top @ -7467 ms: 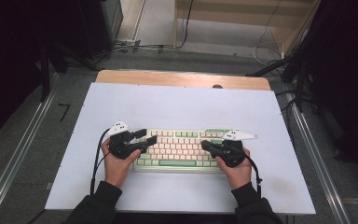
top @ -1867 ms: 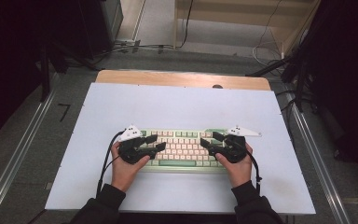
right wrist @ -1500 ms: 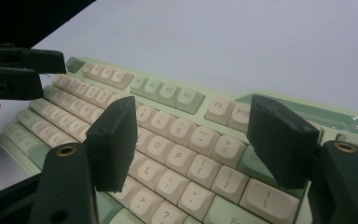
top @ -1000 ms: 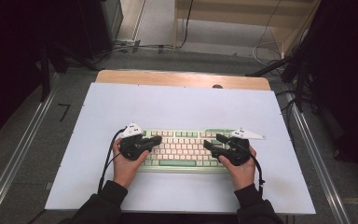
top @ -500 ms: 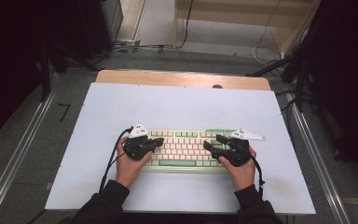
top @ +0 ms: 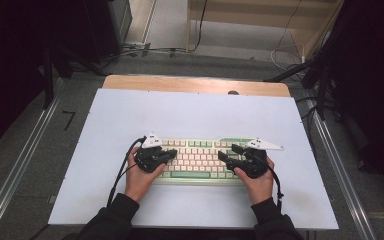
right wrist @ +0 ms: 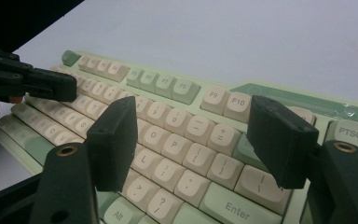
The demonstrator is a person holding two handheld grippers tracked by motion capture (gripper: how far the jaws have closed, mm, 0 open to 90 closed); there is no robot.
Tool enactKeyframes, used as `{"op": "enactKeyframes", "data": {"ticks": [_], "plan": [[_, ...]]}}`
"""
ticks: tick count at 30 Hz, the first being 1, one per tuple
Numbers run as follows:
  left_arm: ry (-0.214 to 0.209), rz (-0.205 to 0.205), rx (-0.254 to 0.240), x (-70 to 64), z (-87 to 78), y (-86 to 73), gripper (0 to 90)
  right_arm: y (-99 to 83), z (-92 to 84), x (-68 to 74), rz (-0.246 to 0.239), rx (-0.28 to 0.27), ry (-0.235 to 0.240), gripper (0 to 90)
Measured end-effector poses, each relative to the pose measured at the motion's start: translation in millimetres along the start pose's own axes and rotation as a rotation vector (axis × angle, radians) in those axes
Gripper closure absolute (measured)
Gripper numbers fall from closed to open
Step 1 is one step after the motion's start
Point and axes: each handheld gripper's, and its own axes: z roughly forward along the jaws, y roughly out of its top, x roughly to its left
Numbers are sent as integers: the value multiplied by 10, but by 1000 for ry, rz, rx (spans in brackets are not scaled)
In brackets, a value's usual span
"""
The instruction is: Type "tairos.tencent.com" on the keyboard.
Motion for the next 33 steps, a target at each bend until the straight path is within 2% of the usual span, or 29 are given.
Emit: {"op": "enactKeyframes", "data": {"ticks": [4,6,8,11,14,17,22,26,31,33], "plan": [[-32,-31,-96,25,-114,28,704,0,-2,-8,3,0,0,319],[-33,-78,-129,68,-150,17,568,0,0,-6,1,1,-1,319],[-37,-125,-154,129,-184,-16,541,2,5,3,-4,1,1,319],[-10,-181,-188,210,-248,-59,454,7,23,26,-12,4,2,328],[7,-214,-210,265,-306,-88,428,10,52,54,-21,9,12,378],[15,-221,-214,275,-329,-111,426,10,86,100,-43,14,44,512],[21,-207,-211,253,-360,-135,424,26,137,201,-90,25,128,871],[28,-194,-216,233,-379,-124,423,37,219,303,-136,64,194,879],[32,-199,-239,225,-363,-29,408,33,274,403,-174,82,211,880],[39,-191,-227,226,-344,9,407,24,293,419,-186,97,214,879]]}}
